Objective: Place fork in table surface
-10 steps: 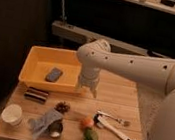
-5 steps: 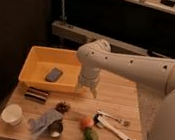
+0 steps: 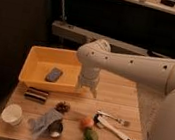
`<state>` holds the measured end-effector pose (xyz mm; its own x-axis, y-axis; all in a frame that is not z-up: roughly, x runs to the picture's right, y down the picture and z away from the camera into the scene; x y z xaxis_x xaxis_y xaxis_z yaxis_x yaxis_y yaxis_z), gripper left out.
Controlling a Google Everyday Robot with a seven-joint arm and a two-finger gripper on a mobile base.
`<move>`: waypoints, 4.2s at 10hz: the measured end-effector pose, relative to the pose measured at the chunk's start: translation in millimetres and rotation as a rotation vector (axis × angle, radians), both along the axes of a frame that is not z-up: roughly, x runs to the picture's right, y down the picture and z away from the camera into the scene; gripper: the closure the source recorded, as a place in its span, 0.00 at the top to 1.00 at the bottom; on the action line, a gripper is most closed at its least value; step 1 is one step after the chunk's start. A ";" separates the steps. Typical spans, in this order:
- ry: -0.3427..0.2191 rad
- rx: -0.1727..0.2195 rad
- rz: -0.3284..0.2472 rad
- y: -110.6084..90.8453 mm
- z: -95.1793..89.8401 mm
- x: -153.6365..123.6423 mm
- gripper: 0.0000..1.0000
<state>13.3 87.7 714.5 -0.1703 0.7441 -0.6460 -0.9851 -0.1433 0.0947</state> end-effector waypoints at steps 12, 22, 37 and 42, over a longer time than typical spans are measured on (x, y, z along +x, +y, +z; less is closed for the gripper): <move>0.006 0.014 -0.006 -1.5 -2.1 3.2 0.65; 0.139 0.135 0.236 -9.7 -27.1 174.9 0.65; 0.151 0.141 0.302 43.5 28.7 266.1 0.65; 0.084 0.101 0.440 69.2 30.9 303.5 0.65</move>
